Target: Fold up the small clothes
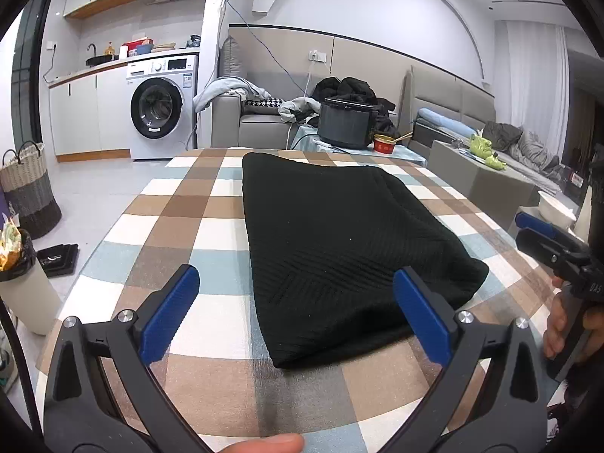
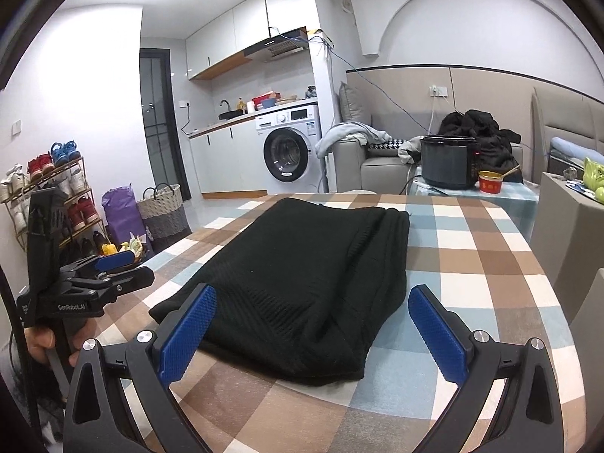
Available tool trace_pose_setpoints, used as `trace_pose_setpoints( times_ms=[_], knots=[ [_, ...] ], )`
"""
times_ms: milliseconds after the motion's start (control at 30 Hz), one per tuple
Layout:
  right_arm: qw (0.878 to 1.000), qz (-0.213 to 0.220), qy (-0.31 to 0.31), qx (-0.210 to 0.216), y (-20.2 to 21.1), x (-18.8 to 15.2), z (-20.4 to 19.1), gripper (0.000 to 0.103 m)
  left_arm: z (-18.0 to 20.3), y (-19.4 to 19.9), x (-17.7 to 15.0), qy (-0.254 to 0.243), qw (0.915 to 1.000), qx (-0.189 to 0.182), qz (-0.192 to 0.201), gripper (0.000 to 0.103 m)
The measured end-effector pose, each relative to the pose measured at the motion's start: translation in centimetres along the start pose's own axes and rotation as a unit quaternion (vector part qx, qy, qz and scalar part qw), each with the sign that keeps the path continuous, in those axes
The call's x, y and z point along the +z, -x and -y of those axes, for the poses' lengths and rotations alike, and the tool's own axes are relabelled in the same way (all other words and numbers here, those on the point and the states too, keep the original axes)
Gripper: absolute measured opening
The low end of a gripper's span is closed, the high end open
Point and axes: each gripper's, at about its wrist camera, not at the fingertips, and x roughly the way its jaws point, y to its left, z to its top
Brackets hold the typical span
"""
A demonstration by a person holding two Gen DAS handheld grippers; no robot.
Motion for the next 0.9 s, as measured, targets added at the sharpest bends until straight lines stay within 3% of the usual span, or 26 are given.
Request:
trace_pose_setpoints(
  times_ms=[900],
  knots=[
    [1.0, 0.001, -0.01, -0.002, 0.5, -0.22, 0.2, 0.103, -0.47, 0.2, 0.03, 0.002, 1.0, -0.002, 0.002, 0.102]
  ],
)
